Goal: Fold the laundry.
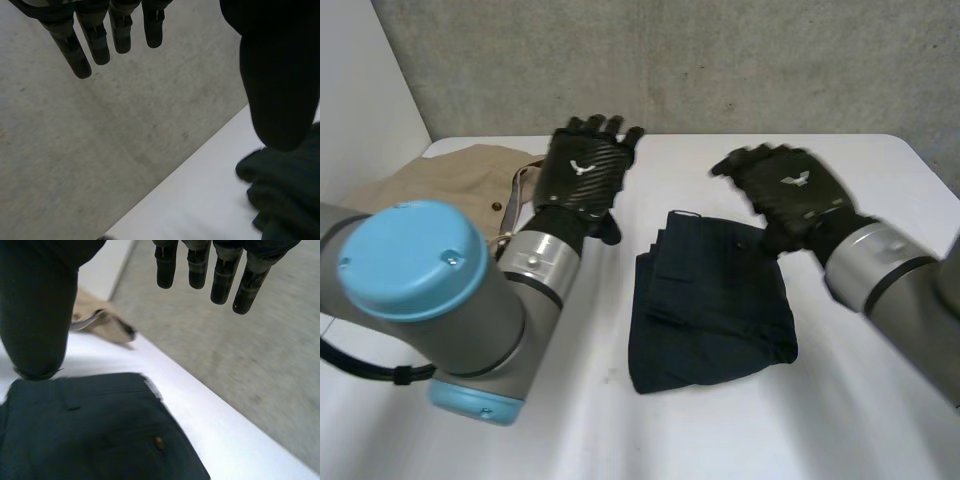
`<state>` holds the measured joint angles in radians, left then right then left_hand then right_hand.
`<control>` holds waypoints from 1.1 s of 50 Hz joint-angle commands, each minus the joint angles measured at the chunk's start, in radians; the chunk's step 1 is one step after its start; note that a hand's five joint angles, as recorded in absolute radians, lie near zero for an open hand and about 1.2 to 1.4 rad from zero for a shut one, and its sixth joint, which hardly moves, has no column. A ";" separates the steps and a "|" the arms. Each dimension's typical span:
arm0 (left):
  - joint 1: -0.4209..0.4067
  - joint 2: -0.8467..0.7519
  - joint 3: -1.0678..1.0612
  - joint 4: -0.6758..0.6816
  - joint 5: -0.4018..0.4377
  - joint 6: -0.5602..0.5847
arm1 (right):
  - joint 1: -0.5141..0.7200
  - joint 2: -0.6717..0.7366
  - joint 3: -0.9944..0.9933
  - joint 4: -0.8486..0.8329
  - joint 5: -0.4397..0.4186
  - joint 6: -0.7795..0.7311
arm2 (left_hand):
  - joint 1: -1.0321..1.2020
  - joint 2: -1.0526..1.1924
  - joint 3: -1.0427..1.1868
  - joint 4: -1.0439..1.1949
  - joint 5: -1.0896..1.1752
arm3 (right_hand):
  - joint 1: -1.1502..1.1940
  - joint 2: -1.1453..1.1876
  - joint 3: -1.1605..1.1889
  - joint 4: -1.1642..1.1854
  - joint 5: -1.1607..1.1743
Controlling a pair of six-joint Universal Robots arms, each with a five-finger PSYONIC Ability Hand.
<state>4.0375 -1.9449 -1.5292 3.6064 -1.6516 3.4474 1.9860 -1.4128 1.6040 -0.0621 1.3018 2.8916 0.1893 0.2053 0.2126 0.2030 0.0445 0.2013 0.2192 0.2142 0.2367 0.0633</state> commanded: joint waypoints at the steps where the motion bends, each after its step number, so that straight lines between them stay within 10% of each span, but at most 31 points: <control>1: -0.106 -0.115 0.070 -0.037 0.009 -0.022 | -0.116 -0.018 0.022 0.034 0.010 0.072 | 0.033 0.017 0.010 0.019 0.003 | -0.027 -0.045 -0.040 -0.062 -0.063; 26: -0.118 -0.413 0.230 -0.107 0.038 0.148 | -0.115 0.114 0.059 0.027 0.011 0.012 | 0.379 0.363 0.356 0.365 0.349 | -0.027 -0.045 -0.040 -0.062 -0.063; 34: -0.120 -0.413 0.222 -0.054 0.029 0.151 | -0.113 0.129 0.013 0.028 0.011 0.015 | 1.206 1.190 1.183 1.193 1.177 | -0.027 -0.045 -0.040 -0.062 -0.063; 55: -0.267 -0.140 -0.095 -0.066 -0.137 0.297 | -0.115 0.394 -0.441 0.476 -0.096 0.029 | 1.207 1.191 1.184 1.193 1.177 | -0.027 -0.045 -0.040 -0.062 -0.063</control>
<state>3.8046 -2.1030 -1.5624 3.5410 -1.7380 3.6975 1.8722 -1.0999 1.1969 0.3980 1.2287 2.9216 1.0830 1.1941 1.1886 1.1966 0.9680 0.2013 0.2192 0.2141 0.2371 0.0633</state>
